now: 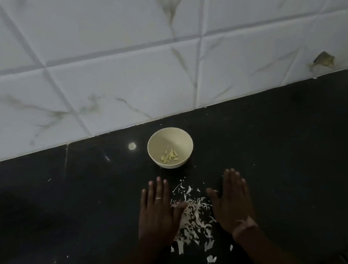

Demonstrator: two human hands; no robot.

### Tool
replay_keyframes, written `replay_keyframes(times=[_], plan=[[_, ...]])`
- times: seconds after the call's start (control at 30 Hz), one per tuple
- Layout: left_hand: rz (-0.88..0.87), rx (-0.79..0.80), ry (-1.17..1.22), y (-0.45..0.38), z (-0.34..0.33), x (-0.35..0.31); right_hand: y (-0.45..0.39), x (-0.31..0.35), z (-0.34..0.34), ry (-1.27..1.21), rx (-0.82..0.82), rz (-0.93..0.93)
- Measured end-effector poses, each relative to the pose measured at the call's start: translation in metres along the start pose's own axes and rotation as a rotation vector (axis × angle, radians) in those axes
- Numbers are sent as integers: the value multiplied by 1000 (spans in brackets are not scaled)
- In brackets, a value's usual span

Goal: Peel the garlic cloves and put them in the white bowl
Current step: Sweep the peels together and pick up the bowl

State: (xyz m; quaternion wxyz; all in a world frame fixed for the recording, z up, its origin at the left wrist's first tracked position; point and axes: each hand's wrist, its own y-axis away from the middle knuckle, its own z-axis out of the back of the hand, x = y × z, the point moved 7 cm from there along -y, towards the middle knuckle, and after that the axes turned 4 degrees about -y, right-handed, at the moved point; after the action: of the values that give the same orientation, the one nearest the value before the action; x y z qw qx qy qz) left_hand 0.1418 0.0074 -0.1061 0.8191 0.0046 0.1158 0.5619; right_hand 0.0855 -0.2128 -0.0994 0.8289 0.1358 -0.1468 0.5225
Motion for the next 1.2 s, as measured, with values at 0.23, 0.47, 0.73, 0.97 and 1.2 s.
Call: replay_keyframes(times=[0.23, 0.47, 0.73, 0.97, 1.2], plan=[[-357, -94, 577, 27, 6, -41, -29, 54, -32, 56, 180, 522], [-19, -193, 472, -2, 13, 12, 32, 87, -35, -113, 412, 896], [-333, 2, 451, 36, 1, -40, 85, -2, 14, -282, 187, 574], [77, -168, 940, 93, 4, -40, 108, 13, -21, 22, 246, 364], [277, -59, 1116, 81, -7, -20, 82, 83, -52, -18, 301, 607]])
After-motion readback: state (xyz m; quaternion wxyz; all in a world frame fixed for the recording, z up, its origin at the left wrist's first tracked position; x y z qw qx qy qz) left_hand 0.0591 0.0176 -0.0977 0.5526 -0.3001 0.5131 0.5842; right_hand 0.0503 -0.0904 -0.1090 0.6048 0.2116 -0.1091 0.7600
